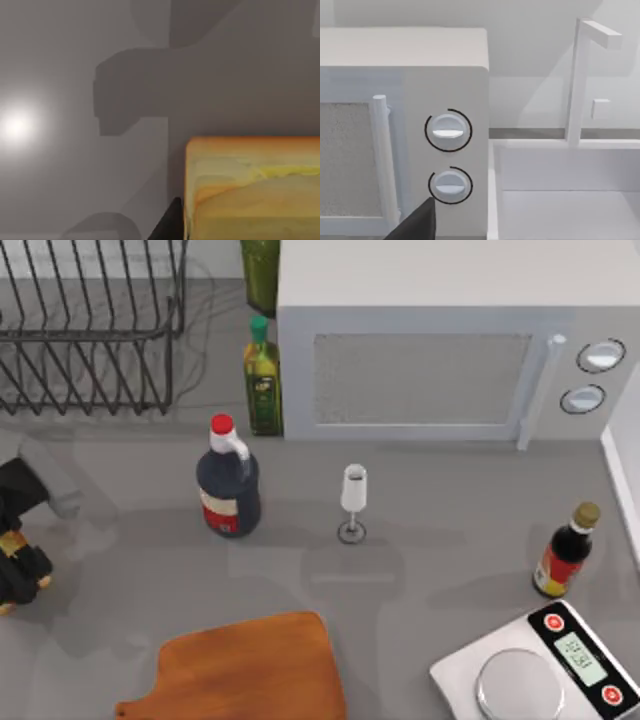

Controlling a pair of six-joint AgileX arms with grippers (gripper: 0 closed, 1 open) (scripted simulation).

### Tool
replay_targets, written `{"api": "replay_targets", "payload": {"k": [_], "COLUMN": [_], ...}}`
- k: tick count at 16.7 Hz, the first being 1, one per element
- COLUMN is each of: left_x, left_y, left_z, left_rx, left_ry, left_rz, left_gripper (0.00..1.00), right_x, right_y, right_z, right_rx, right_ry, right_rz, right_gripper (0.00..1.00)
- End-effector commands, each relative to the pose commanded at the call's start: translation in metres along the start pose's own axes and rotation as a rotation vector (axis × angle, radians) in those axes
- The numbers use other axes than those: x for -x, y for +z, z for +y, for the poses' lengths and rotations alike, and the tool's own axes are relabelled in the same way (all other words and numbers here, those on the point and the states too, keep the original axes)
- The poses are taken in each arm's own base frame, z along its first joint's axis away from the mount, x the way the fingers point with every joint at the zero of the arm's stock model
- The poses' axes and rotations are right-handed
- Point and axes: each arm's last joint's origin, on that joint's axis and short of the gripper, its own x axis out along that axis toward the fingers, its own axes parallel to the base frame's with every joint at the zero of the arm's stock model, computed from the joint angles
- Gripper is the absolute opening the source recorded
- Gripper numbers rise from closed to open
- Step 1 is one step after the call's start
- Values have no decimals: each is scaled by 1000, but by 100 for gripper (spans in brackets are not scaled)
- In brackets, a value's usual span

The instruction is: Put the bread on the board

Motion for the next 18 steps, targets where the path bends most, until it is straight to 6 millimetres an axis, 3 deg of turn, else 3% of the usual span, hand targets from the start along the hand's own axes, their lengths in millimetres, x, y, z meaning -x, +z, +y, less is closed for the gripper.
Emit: {"api": "replay_targets", "payload": {"k": [2,3,12,15,18], "left_x": [0,0,6,24,58], "left_y": [0,0,1,4,4], "left_z": [0,0,-1,3,2], "left_rx": [0,0,2,-5,-9], "left_ry": [0,0,0,4,-17], "left_rz": [0,0,-9,-14,2], "left_gripper": [2,0,0,0,0], "right_x": [0,0,0,0,0], "right_y": [0,0,0,0,0], "right_z": [0,0,0,0,0], "right_rx": [0,0,0,0,0], "right_ry": [0,0,0,0,0], "right_rz": [0,0,0,0,0], "right_gripper": [100,100,100,100,100]}}
